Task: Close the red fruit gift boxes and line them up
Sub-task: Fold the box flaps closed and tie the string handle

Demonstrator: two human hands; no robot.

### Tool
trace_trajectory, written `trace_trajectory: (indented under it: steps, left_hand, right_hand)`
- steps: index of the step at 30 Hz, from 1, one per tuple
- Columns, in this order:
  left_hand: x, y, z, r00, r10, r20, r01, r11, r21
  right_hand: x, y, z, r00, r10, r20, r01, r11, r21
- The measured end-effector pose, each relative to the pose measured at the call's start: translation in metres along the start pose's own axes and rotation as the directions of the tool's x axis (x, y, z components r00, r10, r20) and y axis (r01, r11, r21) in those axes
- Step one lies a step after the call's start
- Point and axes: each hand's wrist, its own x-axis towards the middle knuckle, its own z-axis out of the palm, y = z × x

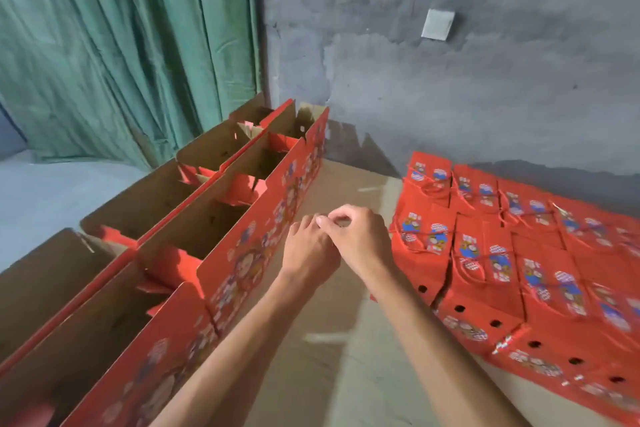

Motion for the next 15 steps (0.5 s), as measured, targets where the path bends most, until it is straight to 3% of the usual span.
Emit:
trace_trajectory:
  steps: [6, 9, 12, 15]
  left_hand:
    - [-0.087, -0.094, -0.028, 0.975, -0.220, -0.024, 0.221, 0.962, 0.163]
    - [-0.124, -0.129, -0.043, 0.918, -0.397, -0.010, 0.391, 0.898, 0.203]
    - [-0.154, -0.151, -0.057, 0.825, -0.565, 0.005, 0.561, 0.820, 0.115]
    - [-0.174, -0.163, -0.060, 0.743, -0.660, 0.111, 0.665, 0.747, -0.014]
  right_hand:
    - [-0.064, -0.057, 0.084, 0.973, -0.171, 0.154, 0.174, 0.985, -0.002]
    - [-0.093, -0.079, 0.125, 0.954, -0.166, 0.250, 0.158, 0.986, 0.053]
    - [-0.116, -0.088, 0.160, 0.914, -0.108, 0.390, 0.089, 0.994, 0.067]
    - [-0.137, -0.090, 0.181, 0.890, -0.135, 0.436, 0.156, 0.988, -0.012]
